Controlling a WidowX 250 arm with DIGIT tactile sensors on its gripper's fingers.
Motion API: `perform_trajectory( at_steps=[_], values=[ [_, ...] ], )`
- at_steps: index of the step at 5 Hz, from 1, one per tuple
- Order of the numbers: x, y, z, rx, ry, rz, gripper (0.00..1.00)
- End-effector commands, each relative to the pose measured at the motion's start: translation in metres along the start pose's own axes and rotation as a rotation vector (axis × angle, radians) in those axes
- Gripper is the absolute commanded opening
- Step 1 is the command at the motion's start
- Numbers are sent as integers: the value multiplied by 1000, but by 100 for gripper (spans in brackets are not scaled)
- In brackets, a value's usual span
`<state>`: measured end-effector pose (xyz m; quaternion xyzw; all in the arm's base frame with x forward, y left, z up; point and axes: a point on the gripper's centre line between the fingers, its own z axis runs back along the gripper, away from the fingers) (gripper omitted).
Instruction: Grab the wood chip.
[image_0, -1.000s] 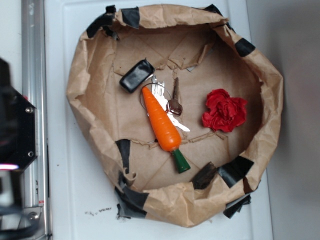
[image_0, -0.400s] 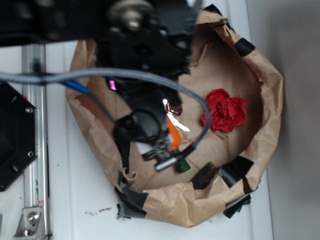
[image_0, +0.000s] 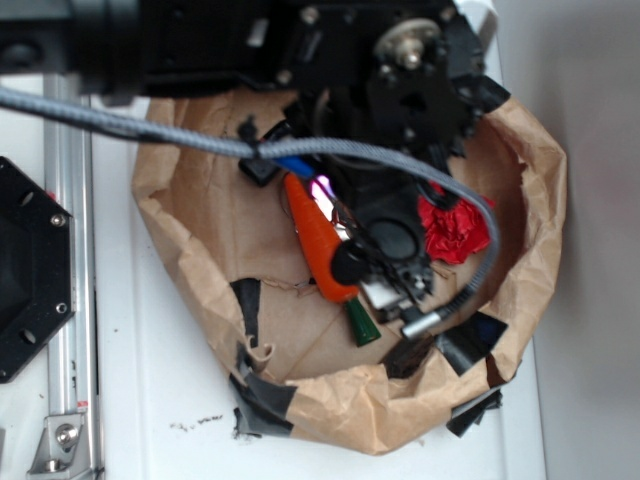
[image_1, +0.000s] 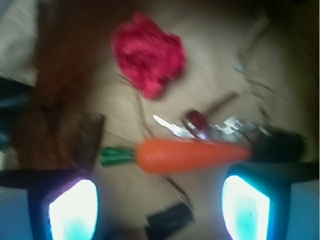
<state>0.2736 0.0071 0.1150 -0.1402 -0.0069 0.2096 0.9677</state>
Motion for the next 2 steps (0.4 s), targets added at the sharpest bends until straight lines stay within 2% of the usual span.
perform_trajectory(
  at_steps=[1, 2],
  values=[
    [-5, -24, -22, -76, 25, -85, 100],
    [-12, -36, -35, -54, 13, -98, 100]
  ],
)
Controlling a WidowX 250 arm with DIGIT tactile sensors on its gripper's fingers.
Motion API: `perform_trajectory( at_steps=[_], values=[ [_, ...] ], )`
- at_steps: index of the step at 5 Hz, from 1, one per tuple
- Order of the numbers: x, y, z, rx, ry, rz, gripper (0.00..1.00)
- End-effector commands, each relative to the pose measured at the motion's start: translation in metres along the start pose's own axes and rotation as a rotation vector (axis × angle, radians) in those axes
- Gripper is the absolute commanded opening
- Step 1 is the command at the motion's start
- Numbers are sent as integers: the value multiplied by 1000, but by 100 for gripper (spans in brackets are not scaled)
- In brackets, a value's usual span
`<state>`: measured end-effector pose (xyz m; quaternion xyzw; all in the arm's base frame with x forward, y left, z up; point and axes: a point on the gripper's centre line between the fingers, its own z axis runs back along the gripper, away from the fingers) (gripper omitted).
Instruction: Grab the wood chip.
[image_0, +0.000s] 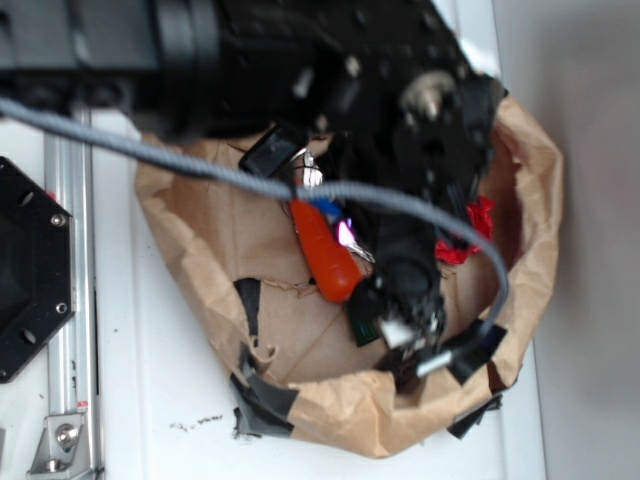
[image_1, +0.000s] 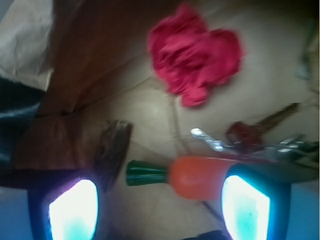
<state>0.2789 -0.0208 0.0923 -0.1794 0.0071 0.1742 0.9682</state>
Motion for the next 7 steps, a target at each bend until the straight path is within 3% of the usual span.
perform_trajectory(
  at_steps=[1, 3, 5, 6, 7],
  values=[
    [-12, -24, -22, -6, -85, -25, 100],
    [-13, -22, -30, -20, -172, -1, 100],
    [14, 9, 14, -9, -248, 70, 100],
    [24, 16, 18, 14, -264, 77, 100],
    [30, 4, 3, 32, -248, 22, 100]
  ],
)
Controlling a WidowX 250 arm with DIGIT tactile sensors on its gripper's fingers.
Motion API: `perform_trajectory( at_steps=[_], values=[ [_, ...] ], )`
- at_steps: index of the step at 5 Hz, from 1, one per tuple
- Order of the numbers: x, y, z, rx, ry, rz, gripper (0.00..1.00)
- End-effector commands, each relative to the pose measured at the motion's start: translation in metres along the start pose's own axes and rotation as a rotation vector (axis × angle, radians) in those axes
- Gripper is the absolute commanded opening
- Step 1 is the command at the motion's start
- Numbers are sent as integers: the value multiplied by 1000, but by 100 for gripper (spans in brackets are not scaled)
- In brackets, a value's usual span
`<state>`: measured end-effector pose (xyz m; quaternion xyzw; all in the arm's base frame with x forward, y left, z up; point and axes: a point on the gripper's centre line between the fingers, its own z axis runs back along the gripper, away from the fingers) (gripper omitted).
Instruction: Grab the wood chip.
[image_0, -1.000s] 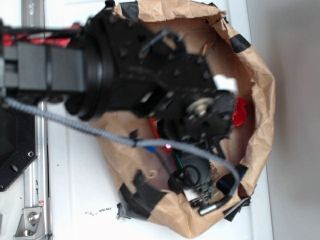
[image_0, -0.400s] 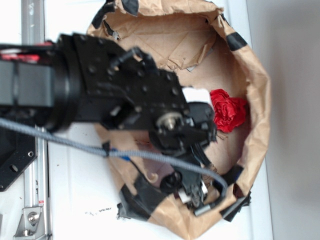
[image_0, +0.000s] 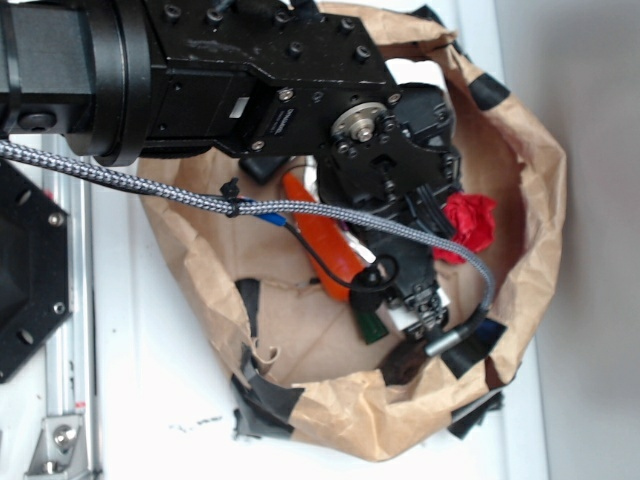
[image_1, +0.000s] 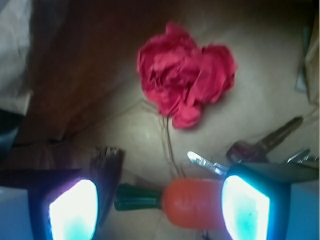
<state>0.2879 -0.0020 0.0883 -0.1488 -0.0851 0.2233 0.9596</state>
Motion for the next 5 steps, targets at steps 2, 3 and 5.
perform_trajectory(
  at_steps=[2, 3, 5],
  values=[
    [-23, -48, -16, -4, 3, -135, 100],
    [-26, -66, -17, -50, 25, -159, 100],
    [-10, -62, -33, -47, -26, -204, 100]
  ],
)
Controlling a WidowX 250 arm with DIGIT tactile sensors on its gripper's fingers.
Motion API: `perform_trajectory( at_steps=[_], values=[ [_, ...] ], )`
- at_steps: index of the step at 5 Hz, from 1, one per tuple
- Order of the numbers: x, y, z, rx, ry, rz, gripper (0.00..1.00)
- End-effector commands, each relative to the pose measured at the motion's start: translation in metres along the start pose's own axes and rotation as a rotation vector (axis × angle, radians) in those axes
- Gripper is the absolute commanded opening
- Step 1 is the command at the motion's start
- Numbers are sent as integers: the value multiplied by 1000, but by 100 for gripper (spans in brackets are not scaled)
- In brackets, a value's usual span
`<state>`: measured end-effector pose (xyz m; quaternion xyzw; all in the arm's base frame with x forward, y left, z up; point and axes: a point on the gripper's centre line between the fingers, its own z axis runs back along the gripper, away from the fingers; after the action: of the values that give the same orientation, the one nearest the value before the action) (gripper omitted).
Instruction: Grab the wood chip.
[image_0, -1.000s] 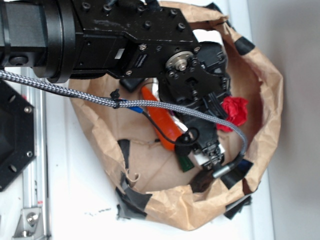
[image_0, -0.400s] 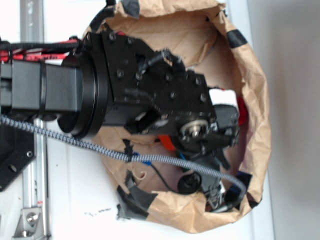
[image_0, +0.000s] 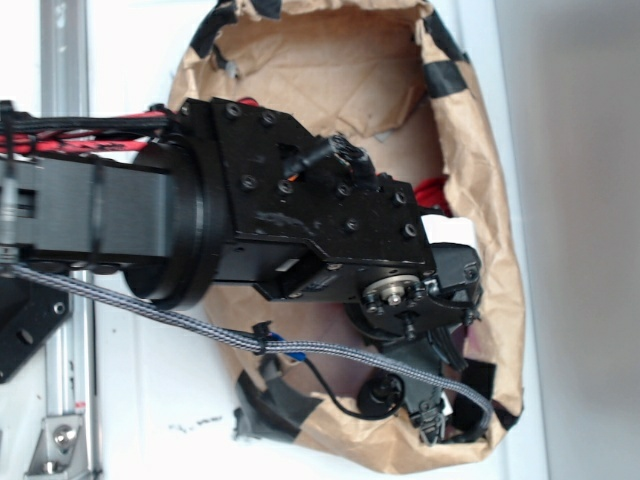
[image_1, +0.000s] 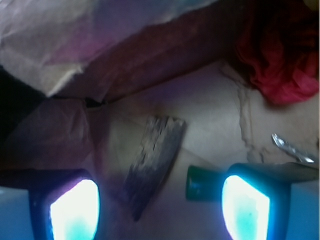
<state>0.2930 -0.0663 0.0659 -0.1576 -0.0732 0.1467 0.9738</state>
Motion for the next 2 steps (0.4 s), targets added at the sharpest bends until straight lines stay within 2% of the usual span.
perform_trajectory(
  at_steps=[1, 2],
  values=[
    [27, -4, 10, -13, -111, -59, 100],
    [29, 1, -4, 0, -83, -47, 100]
  ],
)
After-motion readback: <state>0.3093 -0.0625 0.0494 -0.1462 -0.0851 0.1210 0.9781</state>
